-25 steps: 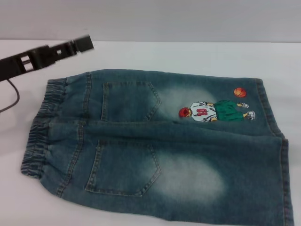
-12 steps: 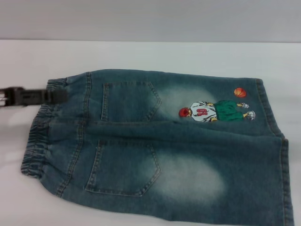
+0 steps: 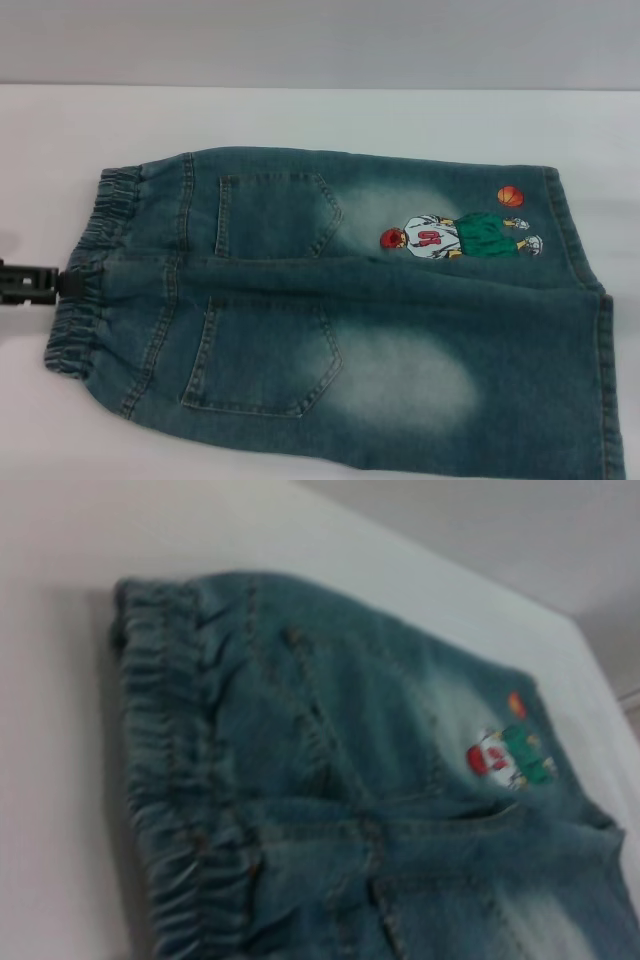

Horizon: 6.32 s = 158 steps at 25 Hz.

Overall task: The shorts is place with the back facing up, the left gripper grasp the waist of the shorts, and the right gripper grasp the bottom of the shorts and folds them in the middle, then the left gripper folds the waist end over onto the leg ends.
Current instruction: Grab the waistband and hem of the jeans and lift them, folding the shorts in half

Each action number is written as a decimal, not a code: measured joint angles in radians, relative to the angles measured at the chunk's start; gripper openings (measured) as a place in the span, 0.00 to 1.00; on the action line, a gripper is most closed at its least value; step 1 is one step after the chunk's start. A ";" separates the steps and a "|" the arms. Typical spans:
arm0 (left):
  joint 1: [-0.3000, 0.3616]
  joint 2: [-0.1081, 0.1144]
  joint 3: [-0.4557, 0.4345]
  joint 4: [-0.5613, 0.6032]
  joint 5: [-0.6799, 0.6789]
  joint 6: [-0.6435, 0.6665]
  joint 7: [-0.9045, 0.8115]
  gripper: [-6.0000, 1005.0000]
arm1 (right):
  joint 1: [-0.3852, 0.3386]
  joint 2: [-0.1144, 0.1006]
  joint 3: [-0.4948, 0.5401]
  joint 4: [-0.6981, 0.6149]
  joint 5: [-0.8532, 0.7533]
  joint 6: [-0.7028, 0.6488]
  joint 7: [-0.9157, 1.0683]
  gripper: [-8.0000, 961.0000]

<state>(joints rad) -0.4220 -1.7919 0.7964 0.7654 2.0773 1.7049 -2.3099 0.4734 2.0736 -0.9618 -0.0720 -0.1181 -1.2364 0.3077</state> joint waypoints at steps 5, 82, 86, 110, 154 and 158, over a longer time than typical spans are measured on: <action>-0.002 0.001 -0.001 0.000 0.069 -0.003 -0.035 0.75 | 0.002 -0.001 0.000 -0.002 0.000 0.002 0.000 0.58; -0.067 -0.068 0.000 -0.024 0.338 -0.088 -0.116 0.75 | 0.001 -0.006 0.000 -0.012 -0.003 0.002 0.001 0.58; -0.072 -0.070 -0.003 -0.023 0.334 -0.083 -0.114 0.75 | 0.001 -0.006 0.000 -0.012 -0.002 0.002 0.001 0.58; -0.100 -0.081 -0.077 0.002 0.337 -0.093 -0.089 0.49 | -0.007 -0.006 0.013 -0.015 0.000 0.003 0.001 0.58; -0.065 -0.157 -0.186 0.106 0.331 -0.097 -0.078 0.03 | 0.017 -0.264 0.395 -0.625 -1.808 -0.802 1.413 0.58; -0.065 -0.159 -0.186 0.106 0.331 -0.097 -0.079 0.03 | 0.043 -0.270 0.388 -0.651 -1.970 -0.891 1.403 0.58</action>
<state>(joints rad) -0.4872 -1.9511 0.6104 0.8713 2.4082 1.6074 -2.3884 0.5163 1.8038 -0.5733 -0.7229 -2.0879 -2.1272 1.7109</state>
